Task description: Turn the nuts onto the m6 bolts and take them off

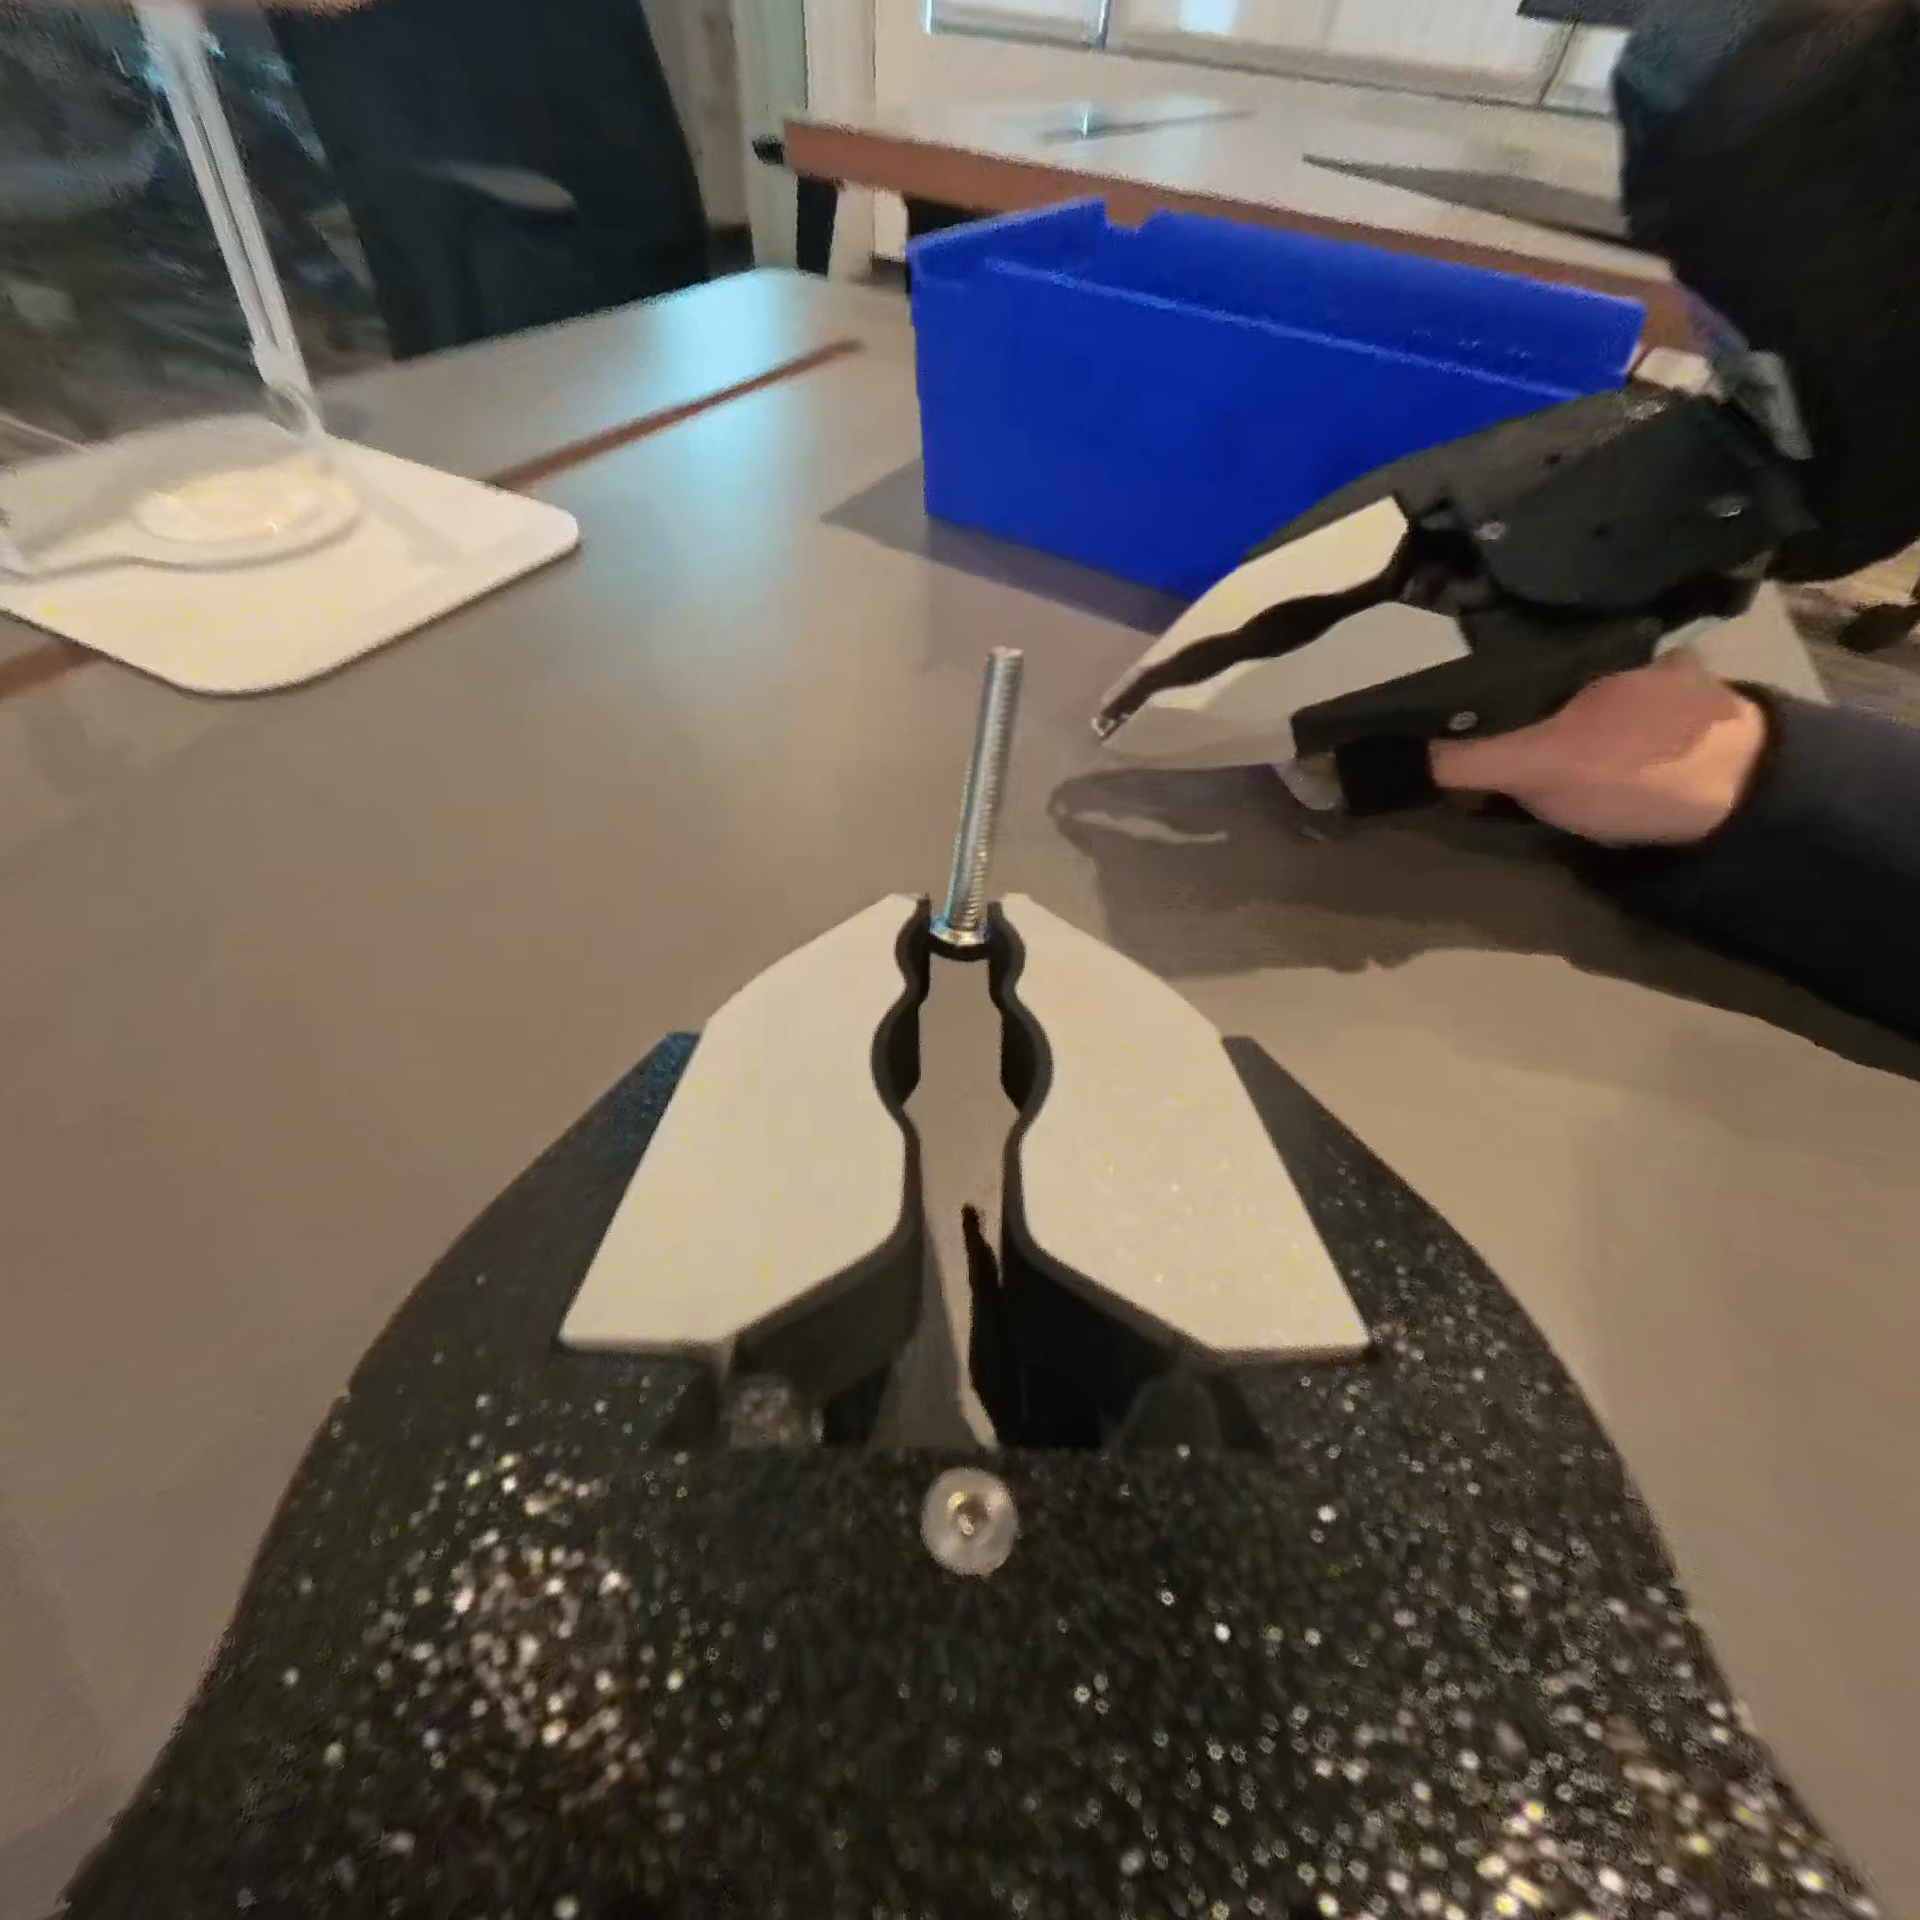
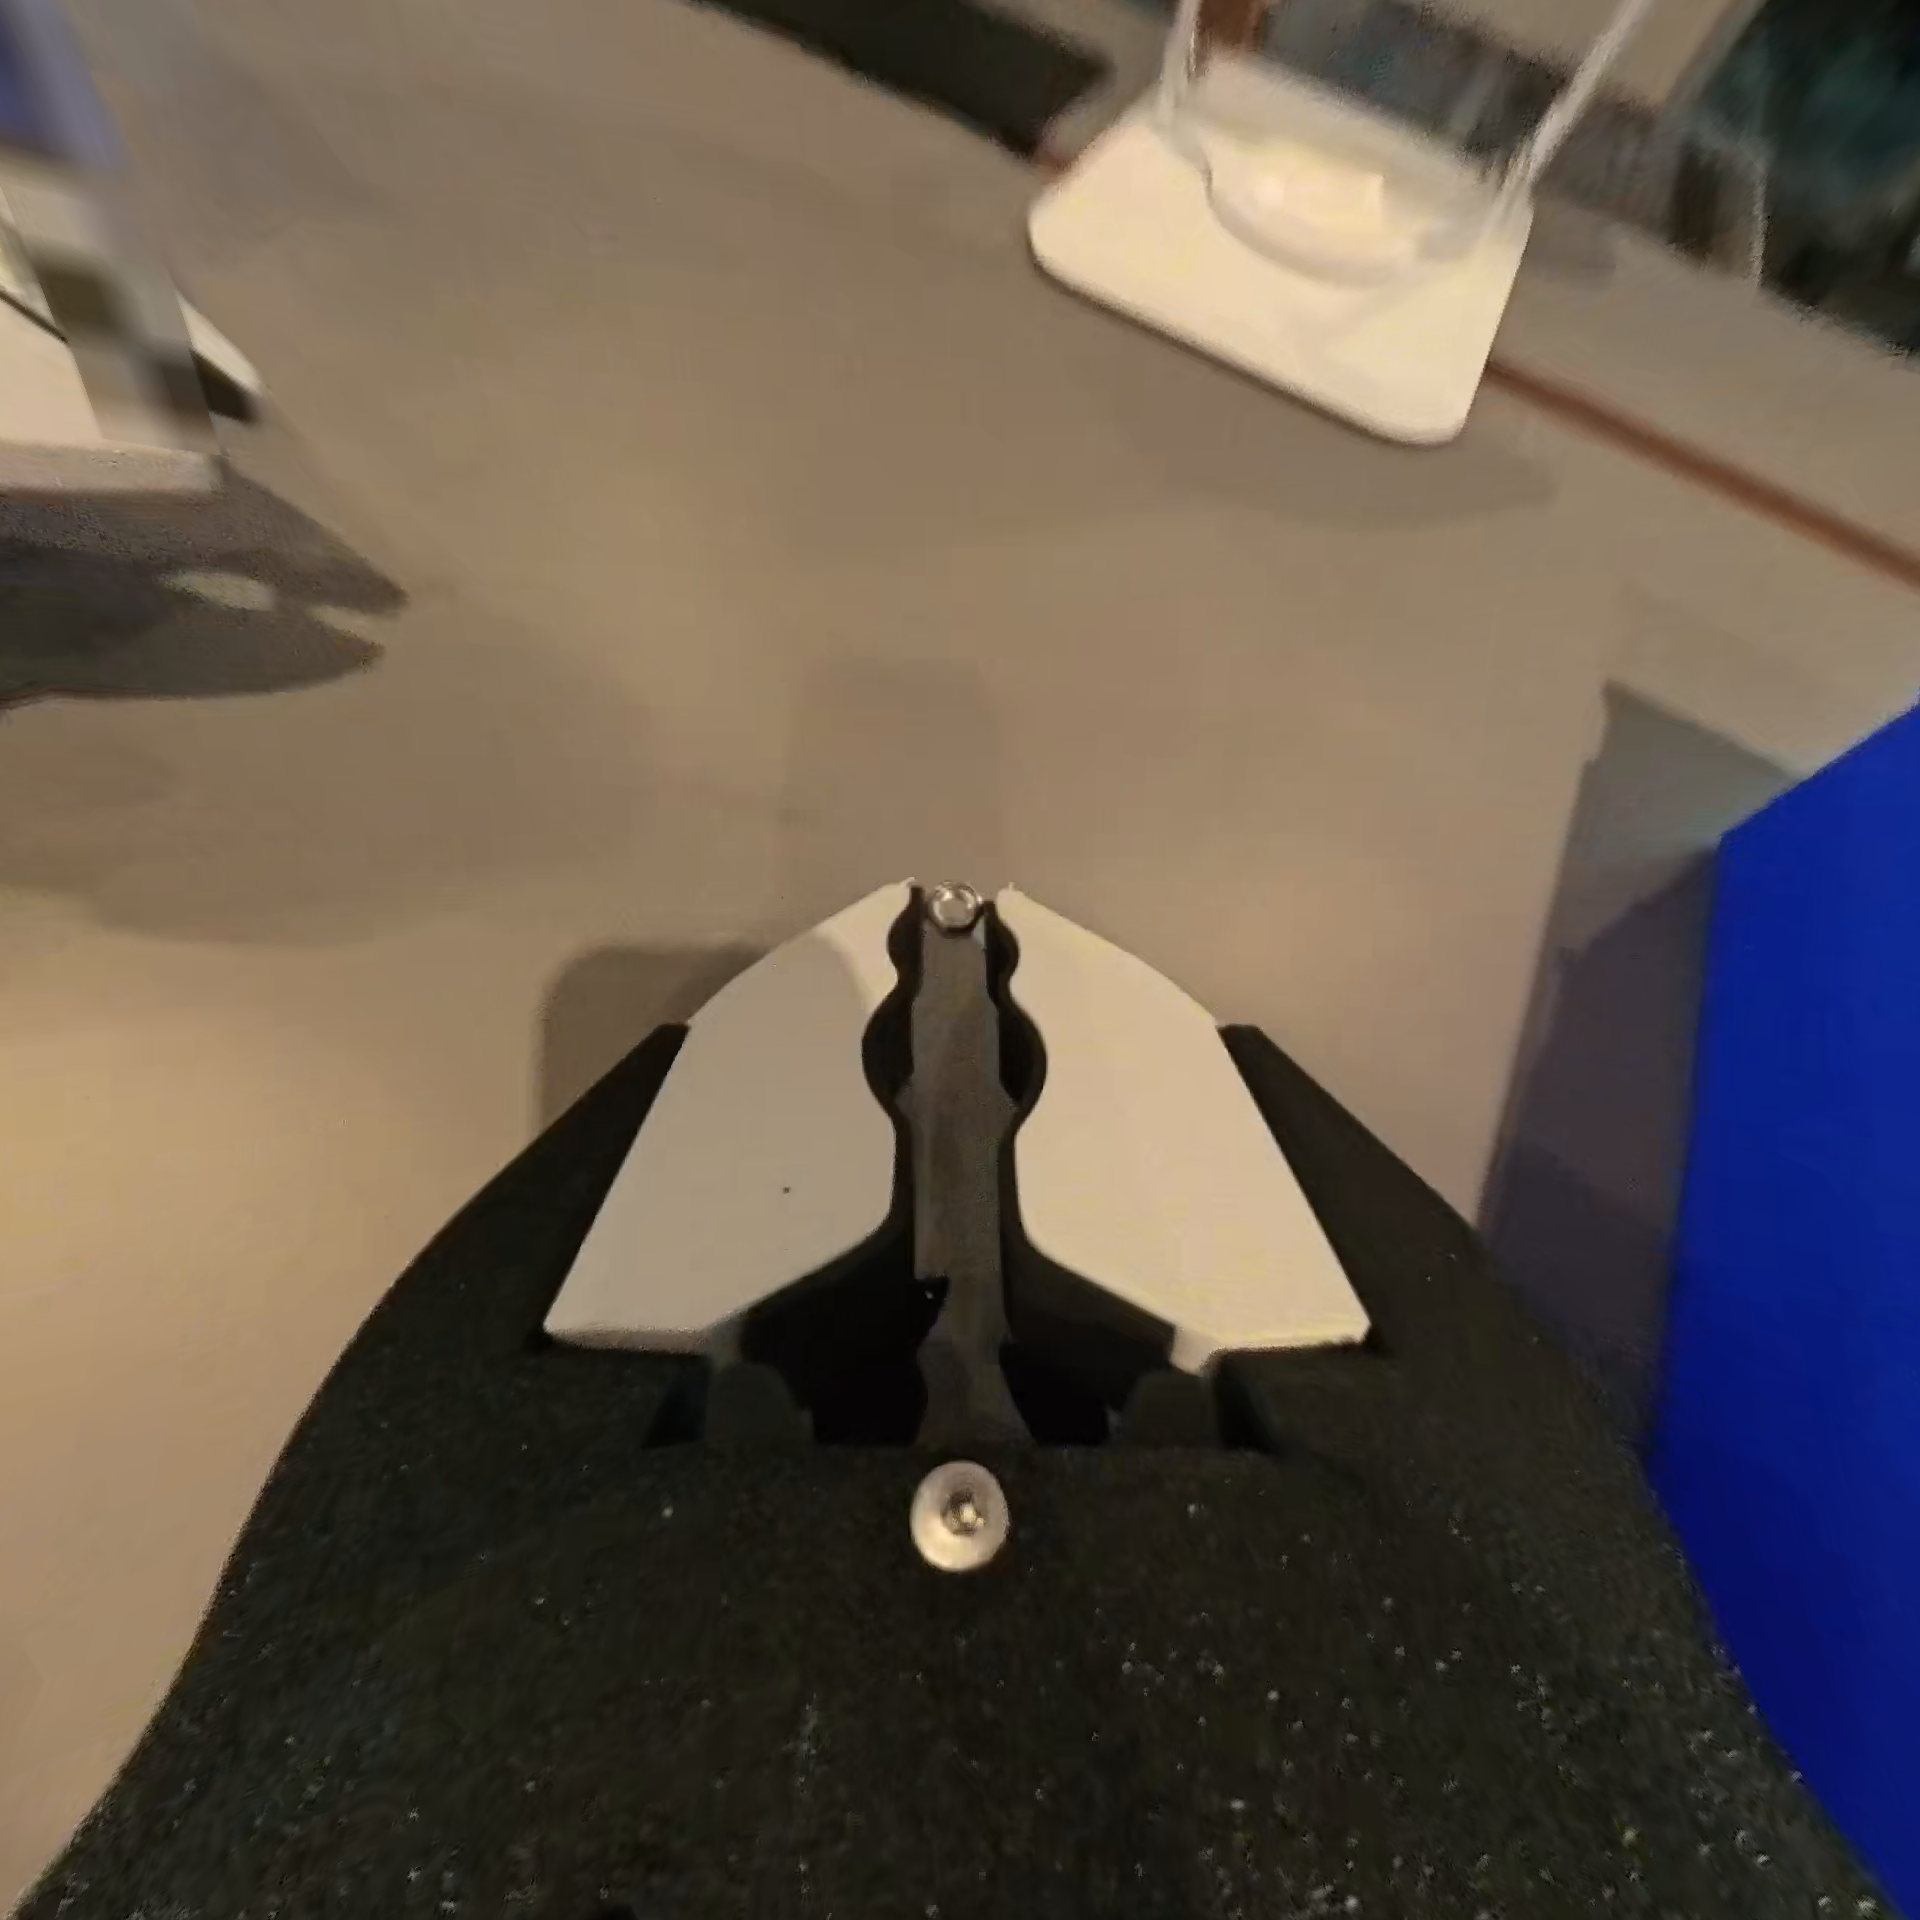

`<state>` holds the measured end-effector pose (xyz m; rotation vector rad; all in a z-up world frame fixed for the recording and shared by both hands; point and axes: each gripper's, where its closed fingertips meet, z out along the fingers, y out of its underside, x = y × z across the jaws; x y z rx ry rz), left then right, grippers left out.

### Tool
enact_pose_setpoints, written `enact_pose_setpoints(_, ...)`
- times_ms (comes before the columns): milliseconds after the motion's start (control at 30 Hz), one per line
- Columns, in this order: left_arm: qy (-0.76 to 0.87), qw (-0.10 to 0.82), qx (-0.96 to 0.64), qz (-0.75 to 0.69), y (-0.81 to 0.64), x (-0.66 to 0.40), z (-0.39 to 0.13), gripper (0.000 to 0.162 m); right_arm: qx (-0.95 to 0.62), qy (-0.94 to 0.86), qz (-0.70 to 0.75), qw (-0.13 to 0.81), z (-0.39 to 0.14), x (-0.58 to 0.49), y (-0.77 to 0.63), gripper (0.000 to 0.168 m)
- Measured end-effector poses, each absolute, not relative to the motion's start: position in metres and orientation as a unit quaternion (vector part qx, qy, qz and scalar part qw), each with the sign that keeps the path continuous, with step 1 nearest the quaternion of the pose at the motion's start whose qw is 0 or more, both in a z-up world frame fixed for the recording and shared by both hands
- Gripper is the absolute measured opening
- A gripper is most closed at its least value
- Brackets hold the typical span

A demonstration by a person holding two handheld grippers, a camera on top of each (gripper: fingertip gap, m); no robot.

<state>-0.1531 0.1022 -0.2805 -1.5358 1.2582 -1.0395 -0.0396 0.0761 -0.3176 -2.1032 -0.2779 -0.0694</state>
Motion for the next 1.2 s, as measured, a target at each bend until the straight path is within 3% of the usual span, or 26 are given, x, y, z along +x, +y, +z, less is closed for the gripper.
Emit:
enact_pose_setpoints(367,0.603,0.441,-0.553,-0.37,0.11,-0.119,-0.29,0.01,-0.654,-0.231,0.155,0.704,-0.235,-0.083,0.079,0.011)
enact_pose_setpoints(567,0.667,0.375,-0.55,-0.336,0.109,-0.102,-0.315,0.01,-0.634,-0.283,0.182,0.696,-0.24,-0.091,0.087,0.011)
enact_pose_setpoints(1200,0.693,0.367,-0.477,-0.397,0.085,-0.11,-0.303,0.01,-0.615,-0.339,0.269,0.658,-0.245,-0.113,0.075,0.011)
